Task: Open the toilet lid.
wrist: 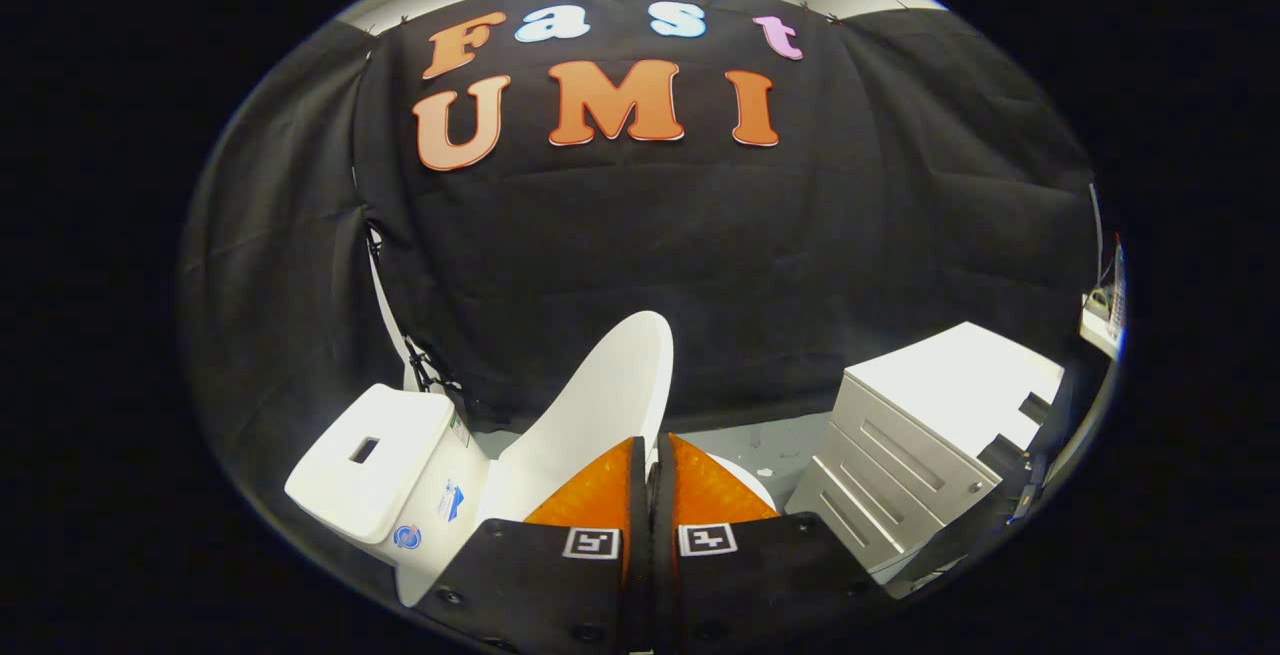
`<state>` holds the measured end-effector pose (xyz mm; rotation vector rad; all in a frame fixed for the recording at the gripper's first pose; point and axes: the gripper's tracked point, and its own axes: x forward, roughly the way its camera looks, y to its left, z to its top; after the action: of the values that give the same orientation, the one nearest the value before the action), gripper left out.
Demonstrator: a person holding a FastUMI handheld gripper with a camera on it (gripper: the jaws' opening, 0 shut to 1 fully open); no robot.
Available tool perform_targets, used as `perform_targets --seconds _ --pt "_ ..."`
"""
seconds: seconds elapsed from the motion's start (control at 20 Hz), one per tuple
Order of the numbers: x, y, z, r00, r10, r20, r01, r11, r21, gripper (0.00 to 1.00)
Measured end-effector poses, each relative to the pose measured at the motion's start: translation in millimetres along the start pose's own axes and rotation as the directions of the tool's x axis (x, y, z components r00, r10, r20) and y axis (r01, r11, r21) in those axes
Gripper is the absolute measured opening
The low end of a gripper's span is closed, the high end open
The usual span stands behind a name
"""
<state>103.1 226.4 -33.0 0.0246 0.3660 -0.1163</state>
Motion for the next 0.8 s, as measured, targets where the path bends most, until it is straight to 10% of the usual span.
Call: perform_targets --seconds 0.8 --pt "-32.8 135.6 46.7 0.994 0.082 0.073 -0.074 0.99 -0.117 0.08"
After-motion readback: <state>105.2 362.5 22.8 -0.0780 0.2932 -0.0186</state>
